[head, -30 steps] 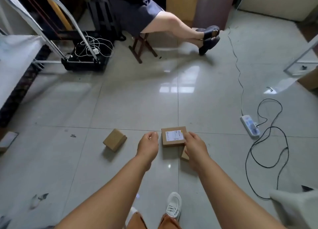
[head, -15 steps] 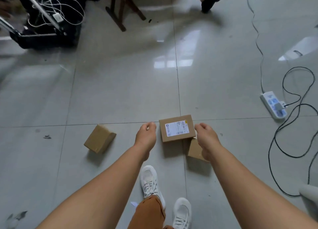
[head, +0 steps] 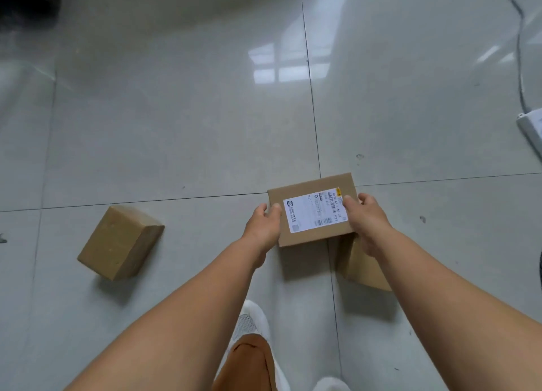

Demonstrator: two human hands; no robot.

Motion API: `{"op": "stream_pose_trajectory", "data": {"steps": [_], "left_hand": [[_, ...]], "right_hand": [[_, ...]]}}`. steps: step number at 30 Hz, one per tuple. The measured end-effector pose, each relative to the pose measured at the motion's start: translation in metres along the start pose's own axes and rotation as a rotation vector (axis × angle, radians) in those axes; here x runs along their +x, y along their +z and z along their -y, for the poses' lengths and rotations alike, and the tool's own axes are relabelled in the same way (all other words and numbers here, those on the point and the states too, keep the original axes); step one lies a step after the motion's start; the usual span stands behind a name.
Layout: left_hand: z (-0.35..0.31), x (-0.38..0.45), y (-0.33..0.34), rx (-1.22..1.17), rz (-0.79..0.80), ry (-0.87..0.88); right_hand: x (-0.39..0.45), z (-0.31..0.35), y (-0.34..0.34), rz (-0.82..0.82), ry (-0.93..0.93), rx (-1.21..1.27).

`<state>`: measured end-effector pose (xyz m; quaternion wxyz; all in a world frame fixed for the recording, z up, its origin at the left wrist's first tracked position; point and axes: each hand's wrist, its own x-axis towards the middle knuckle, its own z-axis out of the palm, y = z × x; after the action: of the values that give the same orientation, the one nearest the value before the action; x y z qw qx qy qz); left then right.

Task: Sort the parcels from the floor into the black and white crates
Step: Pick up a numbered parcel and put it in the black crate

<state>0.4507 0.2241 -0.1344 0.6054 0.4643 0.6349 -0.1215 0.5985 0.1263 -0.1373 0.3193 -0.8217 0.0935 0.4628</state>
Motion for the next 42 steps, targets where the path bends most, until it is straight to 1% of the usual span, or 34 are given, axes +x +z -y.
{"op": "stream_pose_trajectory", "data": {"steps": [3,6,8,10,14,17,20,23,27,31,33,36,39,42], "left_hand": [[0.006,0.029,0.007,-0.004,0.008,-0.060],[0.011,0.047,0.012,-0.020,0.036,-0.100],[0.013,0.051,0.015,-0.085,0.072,-0.103],[0.012,0.045,0.016,-0.168,0.065,-0.090],[-0.004,0.006,0.001,-0.264,-0.019,-0.048],[-0.024,-0.039,-0.018,-0.331,-0.092,-0.061],[-0.045,-0.092,-0.039,-0.392,-0.148,-0.046],[-0.065,-0.145,-0.063,-0.458,-0.195,-0.032],[-0.089,-0.218,-0.094,-0.544,-0.264,-0.011],[-0.106,-0.289,-0.116,-0.596,-0.272,0.057],[-0.109,-0.326,-0.127,-0.628,-0.289,0.108],[-0.102,-0.377,-0.146,-0.686,-0.315,0.171],[-0.086,-0.423,-0.166,-0.786,-0.360,0.202],[-0.072,-0.469,-0.184,-0.845,-0.405,0.205]], "right_hand": [[0.026,-0.004,0.006,-0.007,-0.029,-0.052],[0.043,-0.007,0.013,0.022,-0.010,-0.075],[0.046,-0.008,0.015,0.020,0.001,-0.087],[0.043,-0.007,0.013,0.011,0.004,-0.095],[0.004,0.006,0.000,0.017,0.002,-0.058],[-0.035,0.023,-0.015,0.022,-0.003,0.039],[-0.096,0.056,-0.035,0.034,0.035,0.130],[-0.151,0.083,-0.057,0.063,0.007,0.201],[-0.216,0.117,-0.081,0.106,-0.055,0.186],[-0.277,0.149,-0.103,0.129,-0.129,0.171],[-0.312,0.162,-0.112,0.148,-0.187,0.157],[-0.352,0.174,-0.124,0.205,-0.221,0.157],[-0.399,0.185,-0.127,0.300,-0.251,0.160],[-0.447,0.192,-0.115,0.383,-0.273,0.113]]}}
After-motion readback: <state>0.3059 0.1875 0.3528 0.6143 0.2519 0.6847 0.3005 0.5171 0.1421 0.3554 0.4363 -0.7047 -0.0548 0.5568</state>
